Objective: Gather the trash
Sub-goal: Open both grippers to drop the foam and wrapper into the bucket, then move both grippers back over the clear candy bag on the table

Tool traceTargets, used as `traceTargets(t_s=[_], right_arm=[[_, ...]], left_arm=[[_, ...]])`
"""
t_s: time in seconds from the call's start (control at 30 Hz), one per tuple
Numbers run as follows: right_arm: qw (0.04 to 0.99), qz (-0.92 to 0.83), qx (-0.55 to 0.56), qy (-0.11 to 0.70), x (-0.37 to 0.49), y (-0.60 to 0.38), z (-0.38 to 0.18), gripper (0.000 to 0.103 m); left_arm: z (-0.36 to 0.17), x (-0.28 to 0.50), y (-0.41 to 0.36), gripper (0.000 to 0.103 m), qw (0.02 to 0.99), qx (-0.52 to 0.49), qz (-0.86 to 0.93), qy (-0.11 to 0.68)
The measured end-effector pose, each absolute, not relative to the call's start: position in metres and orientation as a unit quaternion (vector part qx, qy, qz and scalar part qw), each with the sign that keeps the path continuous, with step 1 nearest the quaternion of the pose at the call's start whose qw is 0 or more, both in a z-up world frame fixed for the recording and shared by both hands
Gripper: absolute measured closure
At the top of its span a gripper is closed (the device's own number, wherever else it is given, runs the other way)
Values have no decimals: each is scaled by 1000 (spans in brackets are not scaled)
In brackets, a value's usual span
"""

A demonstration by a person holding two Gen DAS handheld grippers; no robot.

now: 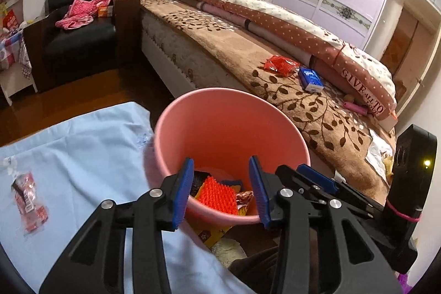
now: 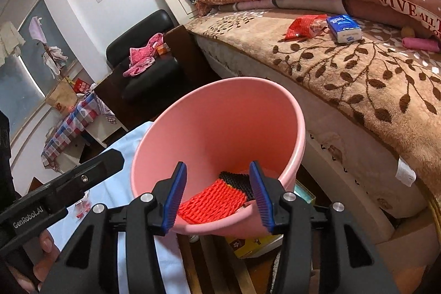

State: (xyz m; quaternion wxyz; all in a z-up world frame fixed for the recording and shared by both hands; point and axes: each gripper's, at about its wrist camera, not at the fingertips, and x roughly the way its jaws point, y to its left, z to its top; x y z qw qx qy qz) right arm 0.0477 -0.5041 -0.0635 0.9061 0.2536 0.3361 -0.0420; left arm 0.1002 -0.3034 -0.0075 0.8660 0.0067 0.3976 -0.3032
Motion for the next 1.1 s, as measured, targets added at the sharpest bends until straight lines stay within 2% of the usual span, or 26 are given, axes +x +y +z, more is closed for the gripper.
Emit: traceTargets(t_s=[0.2,0.8,1.1], right_arm=[[911,-27,251,327,36,-486,-50,56],[924,57,175,335,12,-376,-23,55],[924,80,145,345,5,-340,-18,55]], left_arm=[[-2,89,-267,61,875,-20,-284,392],[3,56,-148,61,937,-14,-129,326],[-5,50,-102,61,938,-45,-98,330]])
